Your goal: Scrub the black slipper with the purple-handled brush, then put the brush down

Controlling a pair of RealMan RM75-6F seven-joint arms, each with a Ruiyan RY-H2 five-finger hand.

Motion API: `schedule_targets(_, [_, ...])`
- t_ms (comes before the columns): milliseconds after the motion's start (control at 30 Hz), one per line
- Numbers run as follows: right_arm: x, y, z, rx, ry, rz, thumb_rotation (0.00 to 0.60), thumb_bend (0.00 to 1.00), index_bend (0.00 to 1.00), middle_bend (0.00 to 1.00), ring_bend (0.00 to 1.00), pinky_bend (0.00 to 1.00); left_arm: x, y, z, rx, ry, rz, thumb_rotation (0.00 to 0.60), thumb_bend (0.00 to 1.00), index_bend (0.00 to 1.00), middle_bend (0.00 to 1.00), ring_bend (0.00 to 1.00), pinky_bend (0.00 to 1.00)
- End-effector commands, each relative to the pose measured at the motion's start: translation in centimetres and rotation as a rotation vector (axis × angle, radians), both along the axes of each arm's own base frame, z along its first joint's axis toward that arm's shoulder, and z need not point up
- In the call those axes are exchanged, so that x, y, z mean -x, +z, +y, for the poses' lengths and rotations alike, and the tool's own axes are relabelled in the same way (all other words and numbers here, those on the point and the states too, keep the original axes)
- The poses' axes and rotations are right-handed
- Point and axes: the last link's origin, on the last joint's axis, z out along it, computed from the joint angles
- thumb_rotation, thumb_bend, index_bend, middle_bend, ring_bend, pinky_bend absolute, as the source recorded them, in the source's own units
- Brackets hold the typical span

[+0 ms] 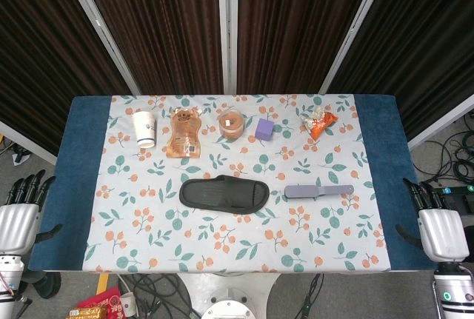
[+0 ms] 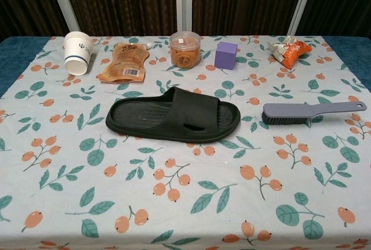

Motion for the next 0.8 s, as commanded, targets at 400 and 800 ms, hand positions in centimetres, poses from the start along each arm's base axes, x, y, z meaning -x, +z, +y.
schedule_targets(400, [-1.0,-1.3,-1.9,-0.097,0.044,-0.042,0.600,0.09,0.06,0.19,0.10,0.22,0.0,-0.2,-0.5,-0.023,-0.002,-0.008,0.600,0.00,0.15,0.12,0.07,0.09])
schedule_targets(800, [-2.6,-8.9,-12.4,-0.398,0.060,0.007,0.600,0.05,0.18,0.29,0.14,0.22,0.4,-0.3,-1.1,-0.010,0.019,-0.021,0.600,0.00,0.15,0.12,0.07,0.09])
